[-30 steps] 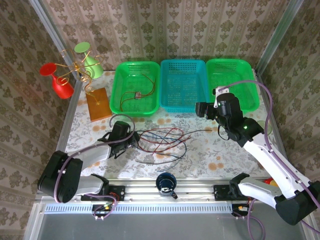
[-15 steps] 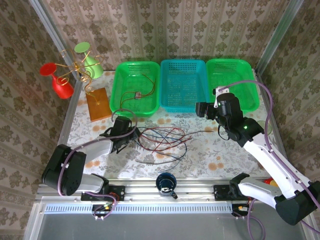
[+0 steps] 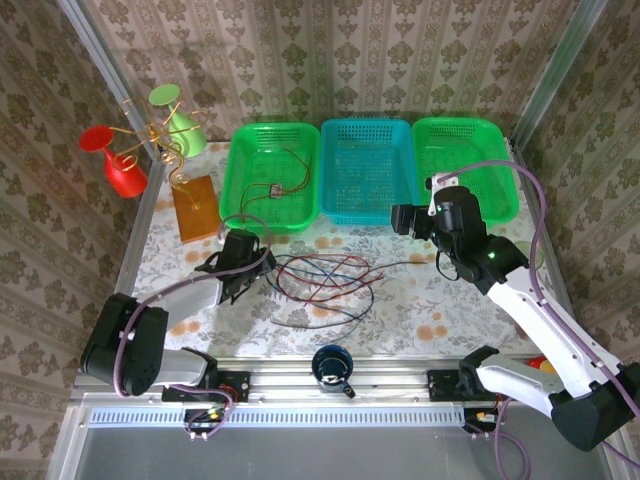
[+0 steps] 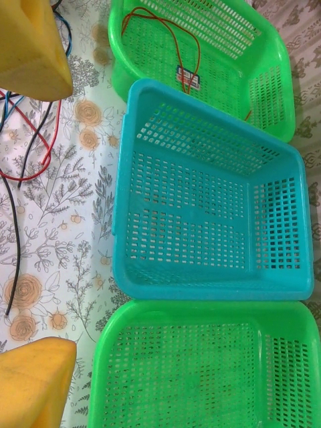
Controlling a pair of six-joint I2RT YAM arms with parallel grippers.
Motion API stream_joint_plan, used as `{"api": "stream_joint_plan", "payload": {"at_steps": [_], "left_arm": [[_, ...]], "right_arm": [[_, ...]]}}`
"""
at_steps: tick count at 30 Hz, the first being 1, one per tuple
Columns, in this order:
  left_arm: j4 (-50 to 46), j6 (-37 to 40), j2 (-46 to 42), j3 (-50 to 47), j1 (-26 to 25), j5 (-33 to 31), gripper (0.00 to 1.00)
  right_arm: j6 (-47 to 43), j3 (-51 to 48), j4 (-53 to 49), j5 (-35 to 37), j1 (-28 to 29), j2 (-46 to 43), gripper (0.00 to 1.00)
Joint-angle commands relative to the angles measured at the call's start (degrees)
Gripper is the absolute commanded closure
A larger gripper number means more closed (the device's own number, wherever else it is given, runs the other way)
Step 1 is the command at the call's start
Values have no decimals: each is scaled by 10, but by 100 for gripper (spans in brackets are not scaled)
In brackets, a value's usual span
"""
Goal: Untangle the cables
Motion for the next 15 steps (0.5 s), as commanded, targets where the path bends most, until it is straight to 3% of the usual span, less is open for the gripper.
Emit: {"api": "stream_joint_plan", "payload": {"at_steps": [1,10,15], "left_arm": [[14,18,20,22,11,14,57],[23,25,63,46,18,38,63],[32,24,70,47,17,41,74]], "right_arm": [[0,14,-14,-2,-2,-9,8],[-6,16,-18,2,-4,-14,8],[-7,21,-20,0,-5,-16,8]]}}
